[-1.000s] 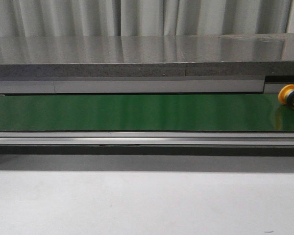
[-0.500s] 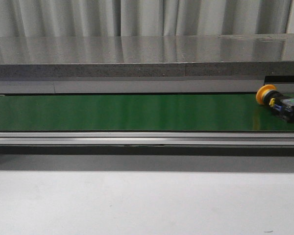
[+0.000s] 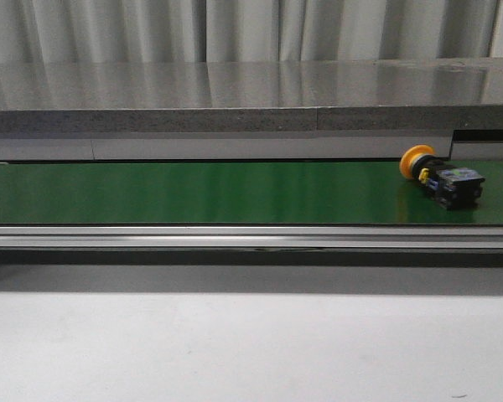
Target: Move button from right to left
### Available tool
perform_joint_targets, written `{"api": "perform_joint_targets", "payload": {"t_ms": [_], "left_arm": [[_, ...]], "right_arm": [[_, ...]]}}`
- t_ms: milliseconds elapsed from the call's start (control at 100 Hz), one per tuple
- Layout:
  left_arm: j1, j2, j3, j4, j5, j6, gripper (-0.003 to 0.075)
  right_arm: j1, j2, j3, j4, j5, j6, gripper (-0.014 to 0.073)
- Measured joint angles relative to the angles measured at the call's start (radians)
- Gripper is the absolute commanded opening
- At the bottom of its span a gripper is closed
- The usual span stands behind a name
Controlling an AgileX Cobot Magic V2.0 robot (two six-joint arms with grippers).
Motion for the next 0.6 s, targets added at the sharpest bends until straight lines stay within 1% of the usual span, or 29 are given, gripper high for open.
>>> {"api": "perform_joint_targets", "payload": {"t_ms": [130,150,180,220,230,290,300,340,360,370,440,600], "left_arm": [[0.000,0.000,0.000,0.000,0.000,0.000,0.0005],[0.000,0.000,0.000,0.000,0.000,0.000,0.0005],[0.000,0.000,0.000,0.000,0.000,0.000,0.0005],[0.000,0.000,0.000,0.000,0.000,0.000,0.0005],[0.000,0.000,0.000,0.000,0.000,0.000,0.0005],[0.000,0.000,0.000,0.000,0.000,0.000,0.0005],[0.000,0.000,0.000,0.000,0.000,0.000,0.0005],[0.000,0.000,0.000,0.000,0.000,0.000,0.0005],[0.000,0.000,0.000,0.000,0.000,0.000,0.0005],[0.000,0.000,0.000,0.000,0.000,0.000,0.0005],[0.000,0.000,0.000,0.000,0.000,0.000,0.0005],[0.000,0.000,0.000,0.000,0.000,0.000,0.0005]], "right_arm": [[0.000,-0.054,0.015,0.006,0.002,0.000,0.0365],[0.000,-0.059,0.016,0.006,0.002,0.000,0.0334],[0.000,-0.063,0.016,0.007,0.002,0.000,0.0310],[0.000,-0.066,0.016,0.009,0.002,0.000,0.0249],[0.000,-0.066,0.018,0.009,0.002,0.000,0.0249],[0.000,-0.066,0.019,0.009,0.002,0.000,0.0150],[0.000,-0.066,0.019,0.009,0.002,0.000,0.0150],[0.000,-0.066,0.019,0.009,0.002,0.000,0.0085],[0.000,-0.066,0.019,0.009,0.002,0.000,0.0052],[0.000,-0.066,0.019,0.009,0.002,0.000,0.0019],[0.000,-0.066,0.019,0.009,0.002,0.000,-0.0068],[0.000,-0.066,0.019,0.013,0.002,0.000,-0.0067]]}}
